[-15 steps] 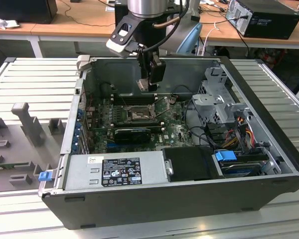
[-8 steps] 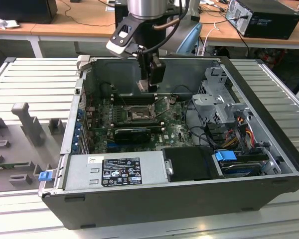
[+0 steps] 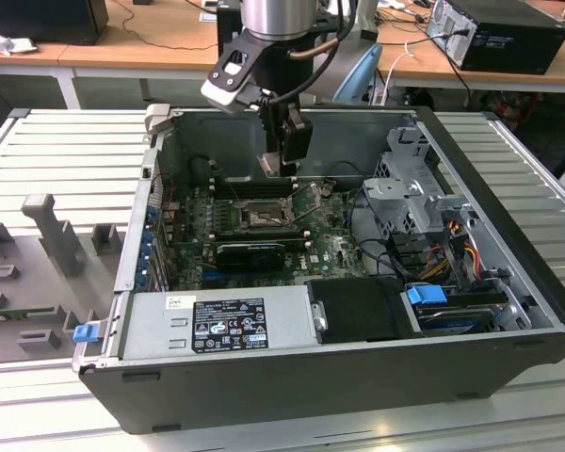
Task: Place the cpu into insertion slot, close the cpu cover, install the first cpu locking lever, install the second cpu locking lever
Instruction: 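Place the cpu into insertion slot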
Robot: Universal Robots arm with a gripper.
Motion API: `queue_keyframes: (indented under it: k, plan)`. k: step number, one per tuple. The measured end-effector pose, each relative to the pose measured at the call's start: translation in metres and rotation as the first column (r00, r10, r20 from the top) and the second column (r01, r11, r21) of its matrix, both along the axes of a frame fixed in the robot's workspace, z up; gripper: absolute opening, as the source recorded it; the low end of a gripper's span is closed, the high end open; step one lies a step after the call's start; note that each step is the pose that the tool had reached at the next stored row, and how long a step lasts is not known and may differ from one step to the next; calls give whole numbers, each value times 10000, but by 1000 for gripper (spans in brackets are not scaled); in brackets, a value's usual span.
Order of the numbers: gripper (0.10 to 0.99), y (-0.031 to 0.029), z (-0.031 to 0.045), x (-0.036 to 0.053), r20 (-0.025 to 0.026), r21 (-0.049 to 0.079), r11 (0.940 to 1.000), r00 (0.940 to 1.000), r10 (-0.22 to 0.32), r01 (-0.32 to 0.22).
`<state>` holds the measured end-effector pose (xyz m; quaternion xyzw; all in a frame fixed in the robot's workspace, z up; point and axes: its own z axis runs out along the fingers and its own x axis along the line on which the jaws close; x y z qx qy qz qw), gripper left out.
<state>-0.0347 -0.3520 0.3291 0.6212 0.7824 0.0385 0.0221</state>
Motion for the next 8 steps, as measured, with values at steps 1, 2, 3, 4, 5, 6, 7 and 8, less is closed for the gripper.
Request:
queue_keyframes:
  k: [1,2,3,4,5,6,7,8]
  plan:
    - [541,0,-2,0,0,0,10000,10000,-1,1]
    - [541,0,-6,0,0,0,10000,10000,-2,2]
    - [541,0,-11,0,0,0,10000,10000,-4,4]
    - [541,0,-15,0,0,0,10000,10000,-5,5]
    - [541,0,-19,0,0,0,10000,10000,-5,5]
    - [541,0,-24,0,0,0,10000,10000,-7,7]
    - [541,0,-29,0,0,0,10000,10000,-8,8]
    - [541,0,-31,0,0,0,10000,10000,-9,9]
